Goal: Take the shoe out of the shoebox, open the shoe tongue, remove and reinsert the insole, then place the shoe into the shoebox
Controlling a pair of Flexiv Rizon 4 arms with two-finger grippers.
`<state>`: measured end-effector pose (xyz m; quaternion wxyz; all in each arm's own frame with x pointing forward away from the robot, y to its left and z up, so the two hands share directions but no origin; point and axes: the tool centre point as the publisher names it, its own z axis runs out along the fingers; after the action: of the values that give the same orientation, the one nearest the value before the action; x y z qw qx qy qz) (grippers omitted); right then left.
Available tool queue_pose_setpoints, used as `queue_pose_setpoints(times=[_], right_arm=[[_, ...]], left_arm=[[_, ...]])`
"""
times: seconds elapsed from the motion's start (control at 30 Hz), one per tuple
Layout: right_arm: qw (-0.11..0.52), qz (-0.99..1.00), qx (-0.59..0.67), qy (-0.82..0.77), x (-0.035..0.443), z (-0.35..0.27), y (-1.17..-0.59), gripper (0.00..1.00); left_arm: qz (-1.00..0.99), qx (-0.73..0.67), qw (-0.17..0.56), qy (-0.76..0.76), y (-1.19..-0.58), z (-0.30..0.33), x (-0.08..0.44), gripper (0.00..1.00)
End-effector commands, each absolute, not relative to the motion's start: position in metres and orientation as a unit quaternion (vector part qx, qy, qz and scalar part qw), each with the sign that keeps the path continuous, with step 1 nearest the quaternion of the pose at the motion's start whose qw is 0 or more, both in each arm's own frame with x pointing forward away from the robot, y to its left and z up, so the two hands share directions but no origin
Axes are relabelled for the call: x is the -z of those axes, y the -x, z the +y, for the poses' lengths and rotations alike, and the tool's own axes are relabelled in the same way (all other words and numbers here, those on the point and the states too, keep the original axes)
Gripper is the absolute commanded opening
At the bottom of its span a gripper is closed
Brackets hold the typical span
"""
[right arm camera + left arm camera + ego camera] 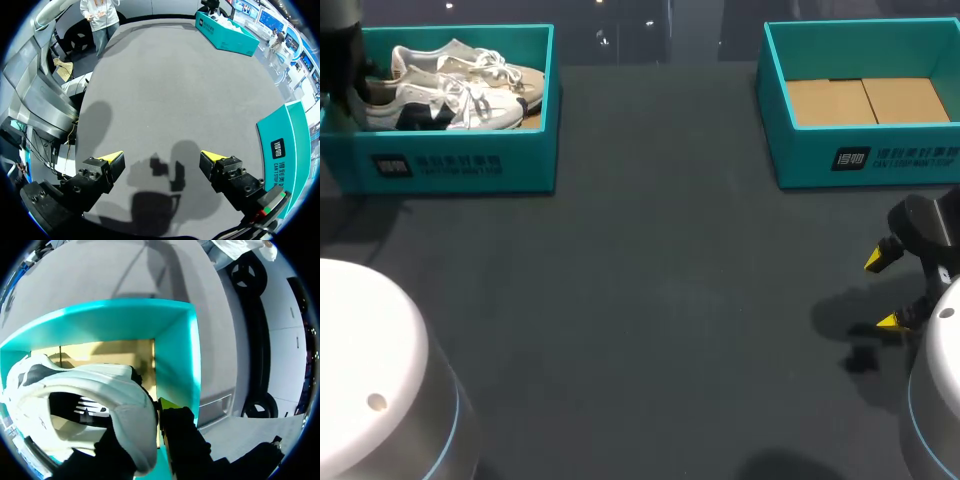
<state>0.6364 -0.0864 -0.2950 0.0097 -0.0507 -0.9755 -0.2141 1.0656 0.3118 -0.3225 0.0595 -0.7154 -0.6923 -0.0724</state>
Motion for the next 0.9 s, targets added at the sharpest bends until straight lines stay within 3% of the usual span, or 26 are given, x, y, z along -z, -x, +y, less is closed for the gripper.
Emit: queue_pose_setpoints(times=[0.03,0.9], right_arm=[[0.008,-0.976,0.212,0.052,0.295,-0.086,-0.635,1.0],[0.008,-0.976,0.212,0.052,0.295,-0.086,-0.635,1.0]], left_arm=[[-0.695,0.073,0.057,0.713,-1.064,0.309,0.305,0.0],[-0.707,0.101,0.061,0.698,-1.056,0.298,0.165,0.0]])
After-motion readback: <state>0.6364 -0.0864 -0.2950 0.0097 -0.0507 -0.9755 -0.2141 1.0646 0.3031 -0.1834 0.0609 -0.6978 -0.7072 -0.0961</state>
